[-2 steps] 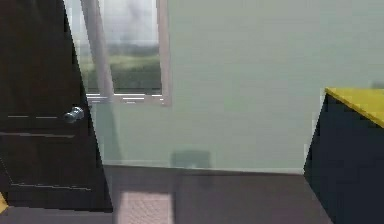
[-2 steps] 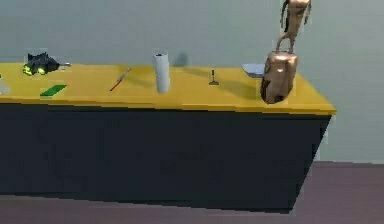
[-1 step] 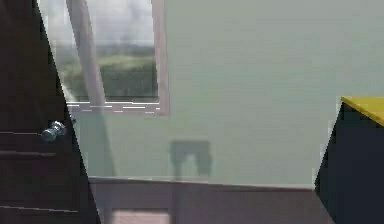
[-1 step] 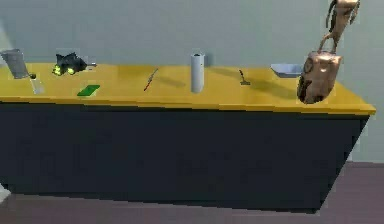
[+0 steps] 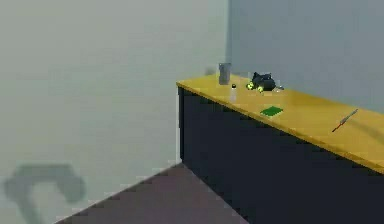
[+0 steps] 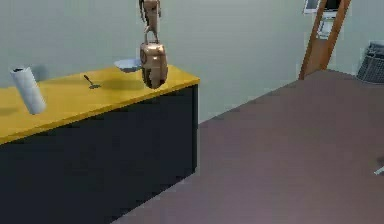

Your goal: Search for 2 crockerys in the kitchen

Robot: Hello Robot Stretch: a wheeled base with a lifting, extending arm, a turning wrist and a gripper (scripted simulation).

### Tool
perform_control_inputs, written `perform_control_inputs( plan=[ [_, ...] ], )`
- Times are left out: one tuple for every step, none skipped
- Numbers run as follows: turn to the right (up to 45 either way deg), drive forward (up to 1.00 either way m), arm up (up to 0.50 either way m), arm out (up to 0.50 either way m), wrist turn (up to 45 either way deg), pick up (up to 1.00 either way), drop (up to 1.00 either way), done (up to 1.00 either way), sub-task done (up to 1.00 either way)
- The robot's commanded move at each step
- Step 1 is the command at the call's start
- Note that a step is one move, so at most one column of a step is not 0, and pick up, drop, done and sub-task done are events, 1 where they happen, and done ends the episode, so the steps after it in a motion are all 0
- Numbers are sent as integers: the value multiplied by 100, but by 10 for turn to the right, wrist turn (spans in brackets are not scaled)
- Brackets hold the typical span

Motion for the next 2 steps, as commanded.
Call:
perform_control_inputs(
  plan=[
    [0, 60, 0, 0, 0, 0, 0, 0, 0],
    [120, 0, 0, 0, 0, 0, 0, 0, 0]
  ],
)
